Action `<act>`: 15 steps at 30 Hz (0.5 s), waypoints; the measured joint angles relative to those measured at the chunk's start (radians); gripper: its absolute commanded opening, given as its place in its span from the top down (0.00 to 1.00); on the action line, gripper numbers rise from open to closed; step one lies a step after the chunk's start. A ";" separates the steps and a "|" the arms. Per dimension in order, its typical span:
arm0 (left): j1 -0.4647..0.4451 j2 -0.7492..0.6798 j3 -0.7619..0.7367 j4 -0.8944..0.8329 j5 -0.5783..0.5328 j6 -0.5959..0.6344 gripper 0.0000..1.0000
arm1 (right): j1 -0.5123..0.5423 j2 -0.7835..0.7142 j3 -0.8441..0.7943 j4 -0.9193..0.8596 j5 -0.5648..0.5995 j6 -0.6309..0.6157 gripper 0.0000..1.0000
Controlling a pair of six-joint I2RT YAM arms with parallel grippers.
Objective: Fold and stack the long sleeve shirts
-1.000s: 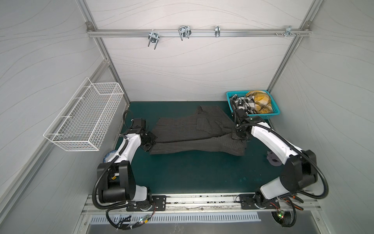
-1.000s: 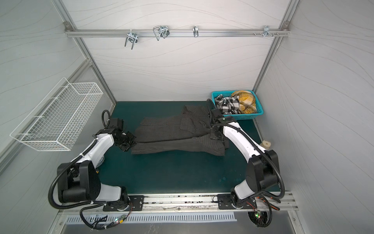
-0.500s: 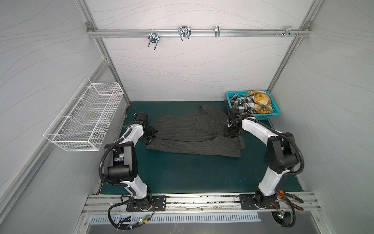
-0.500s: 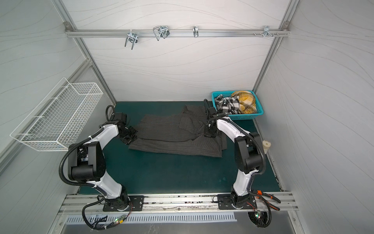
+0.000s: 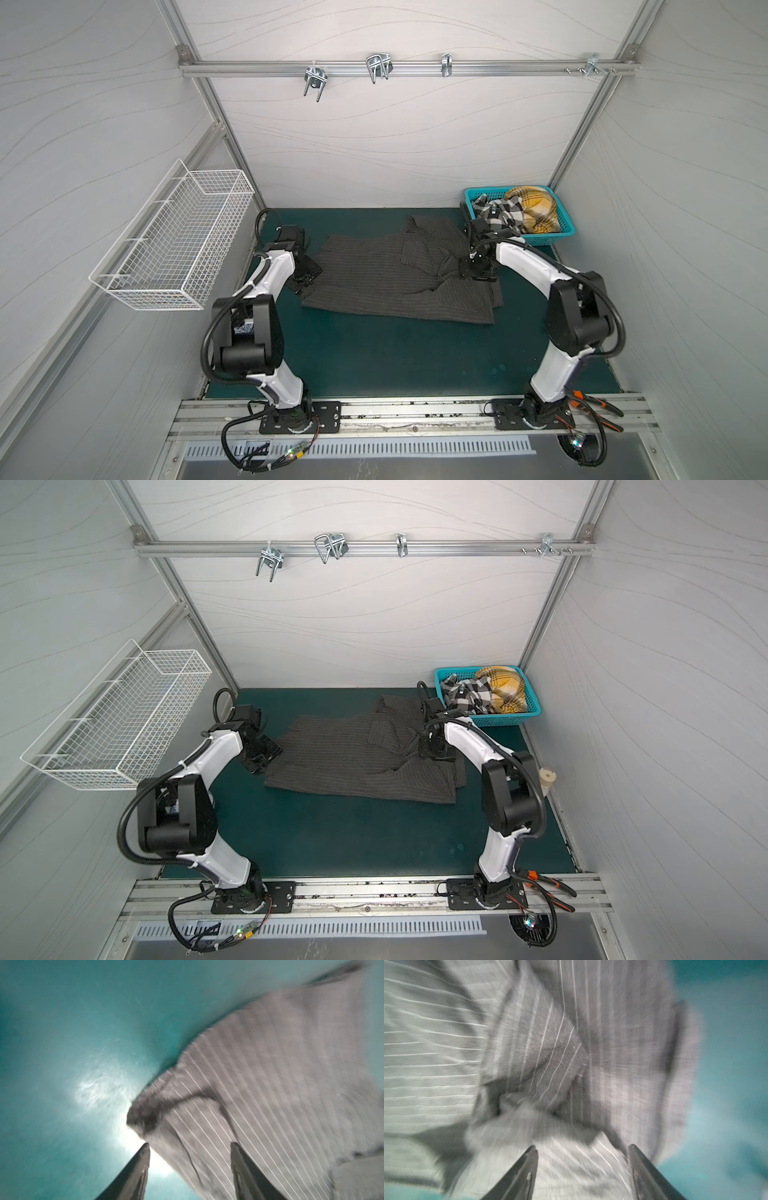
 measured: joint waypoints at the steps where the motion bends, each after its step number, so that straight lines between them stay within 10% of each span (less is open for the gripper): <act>1: -0.024 -0.027 -0.001 0.002 0.001 -0.003 0.52 | 0.002 -0.030 0.010 -0.010 0.010 -0.003 0.29; 6: -0.092 -0.080 -0.104 0.080 0.101 -0.018 0.77 | 0.057 -0.068 0.097 -0.021 0.044 -0.060 0.29; 15: -0.083 0.042 -0.162 0.141 0.219 0.019 0.86 | 0.263 0.338 0.376 0.042 0.033 -0.187 0.40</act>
